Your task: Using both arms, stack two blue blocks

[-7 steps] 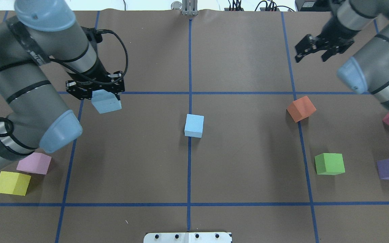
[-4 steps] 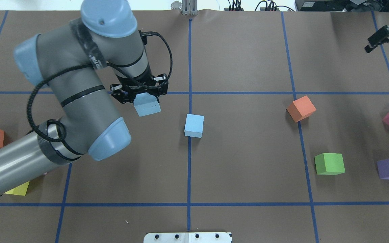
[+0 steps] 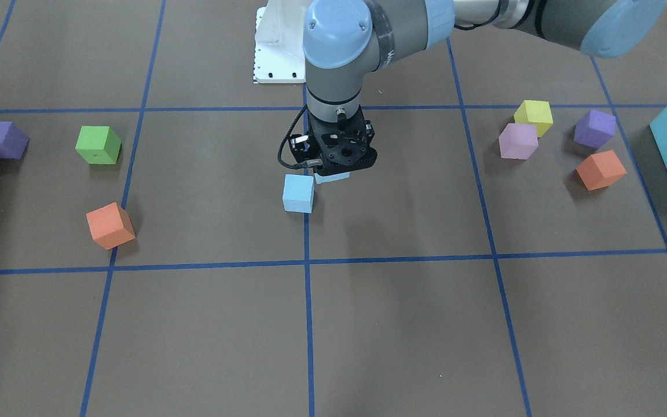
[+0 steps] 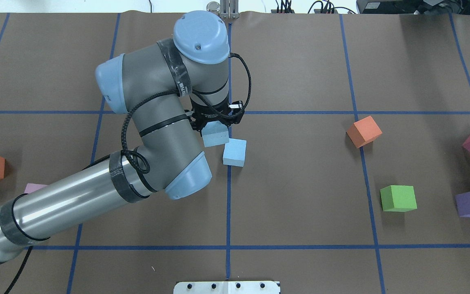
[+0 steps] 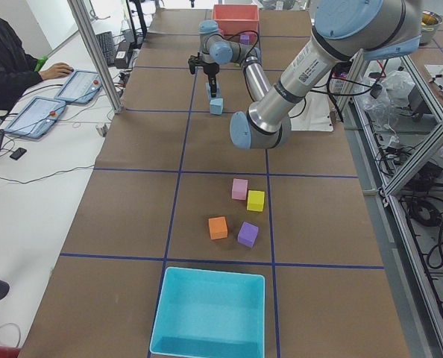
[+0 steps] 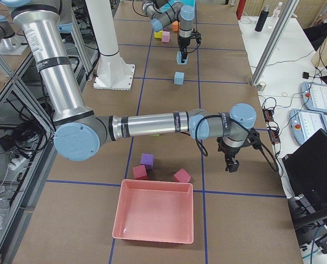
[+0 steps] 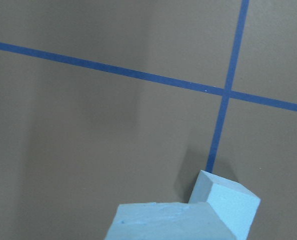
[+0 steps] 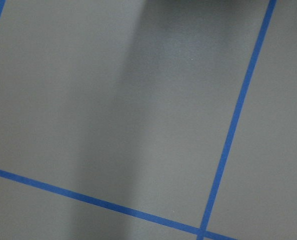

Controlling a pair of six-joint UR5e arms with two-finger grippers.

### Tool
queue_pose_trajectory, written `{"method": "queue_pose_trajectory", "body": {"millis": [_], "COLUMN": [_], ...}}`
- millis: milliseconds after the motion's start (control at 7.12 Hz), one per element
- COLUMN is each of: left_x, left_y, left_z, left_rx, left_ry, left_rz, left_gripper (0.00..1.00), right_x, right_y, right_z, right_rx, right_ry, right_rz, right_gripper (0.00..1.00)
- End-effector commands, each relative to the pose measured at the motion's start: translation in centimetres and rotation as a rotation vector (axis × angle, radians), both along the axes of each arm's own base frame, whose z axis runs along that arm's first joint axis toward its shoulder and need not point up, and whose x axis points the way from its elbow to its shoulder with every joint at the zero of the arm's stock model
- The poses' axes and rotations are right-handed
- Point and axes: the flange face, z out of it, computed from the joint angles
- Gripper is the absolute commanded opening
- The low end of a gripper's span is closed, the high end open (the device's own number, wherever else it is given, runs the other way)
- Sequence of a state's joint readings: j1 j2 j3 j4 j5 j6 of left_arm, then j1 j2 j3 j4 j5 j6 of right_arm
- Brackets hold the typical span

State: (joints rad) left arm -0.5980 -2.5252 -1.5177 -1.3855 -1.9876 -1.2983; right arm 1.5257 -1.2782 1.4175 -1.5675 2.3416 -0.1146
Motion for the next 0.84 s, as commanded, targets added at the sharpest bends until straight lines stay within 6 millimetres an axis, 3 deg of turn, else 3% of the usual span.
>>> {"method": "queue_pose_trajectory", "body": {"millis": [0, 281, 702], "left_x": [2.6, 4.2, 5.8], "left_y": [-0.3, -0.3, 0.2], "left_z": [1.1, 1.1, 1.1], "left_rx": [0.023, 0.041, 0.063], "left_ry": [0.027, 0.039, 0.026], "left_rz": [0.007, 0.027, 0.061], "left_gripper": [0.62, 0.62, 0.63], "right_x": [0.9, 1.0, 1.0], "right_y": [4.9, 7.5, 7.5], "right_z": [0.2, 0.4, 0.2], "right_rx": [-0.004, -0.016, -0.016], "right_ry": [0.007, 0.007, 0.008], "right_rz": [0.011, 0.012, 0.017], "right_gripper": [0.99, 0.99, 0.99]}}
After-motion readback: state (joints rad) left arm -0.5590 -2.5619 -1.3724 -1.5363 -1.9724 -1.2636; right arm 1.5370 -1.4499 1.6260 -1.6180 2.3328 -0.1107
